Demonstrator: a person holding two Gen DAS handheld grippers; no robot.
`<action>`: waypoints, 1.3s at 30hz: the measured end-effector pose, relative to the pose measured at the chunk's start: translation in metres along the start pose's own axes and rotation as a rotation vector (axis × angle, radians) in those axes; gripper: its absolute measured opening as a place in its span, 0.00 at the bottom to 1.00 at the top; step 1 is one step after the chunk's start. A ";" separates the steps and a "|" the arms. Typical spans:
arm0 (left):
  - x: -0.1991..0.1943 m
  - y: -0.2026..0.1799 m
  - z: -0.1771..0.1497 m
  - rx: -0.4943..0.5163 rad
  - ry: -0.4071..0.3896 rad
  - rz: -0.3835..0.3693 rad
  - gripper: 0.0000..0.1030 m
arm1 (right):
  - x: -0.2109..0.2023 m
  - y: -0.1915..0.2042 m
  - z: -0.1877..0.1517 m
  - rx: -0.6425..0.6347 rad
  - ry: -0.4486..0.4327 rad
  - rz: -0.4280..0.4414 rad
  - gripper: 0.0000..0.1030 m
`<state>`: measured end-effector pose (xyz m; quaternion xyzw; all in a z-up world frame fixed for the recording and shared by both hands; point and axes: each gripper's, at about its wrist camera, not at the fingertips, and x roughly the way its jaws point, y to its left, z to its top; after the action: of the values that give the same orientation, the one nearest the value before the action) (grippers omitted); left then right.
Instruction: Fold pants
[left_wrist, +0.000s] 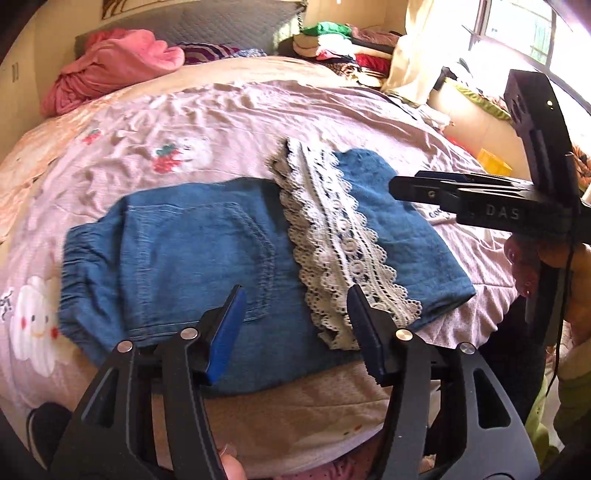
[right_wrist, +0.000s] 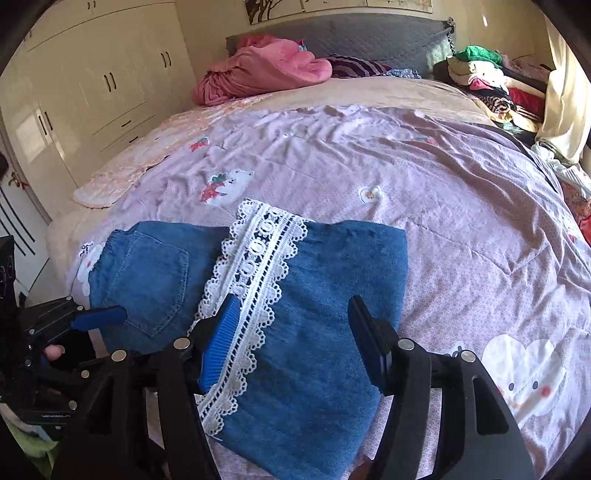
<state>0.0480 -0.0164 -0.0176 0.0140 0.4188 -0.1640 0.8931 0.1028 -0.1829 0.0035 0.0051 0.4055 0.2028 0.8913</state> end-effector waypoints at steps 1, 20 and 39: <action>-0.003 0.004 0.000 -0.008 -0.005 0.006 0.52 | -0.001 0.004 0.002 -0.006 -0.001 0.006 0.60; -0.035 0.074 -0.013 -0.161 -0.053 0.068 0.83 | 0.022 0.073 0.031 -0.127 0.015 0.031 0.76; -0.038 0.148 -0.044 -0.369 -0.040 0.077 0.89 | 0.071 0.148 0.057 -0.309 0.079 0.119 0.82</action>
<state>0.0379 0.1414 -0.0344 -0.1372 0.4230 -0.0504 0.8943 0.1329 -0.0125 0.0158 -0.1158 0.4032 0.3152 0.8513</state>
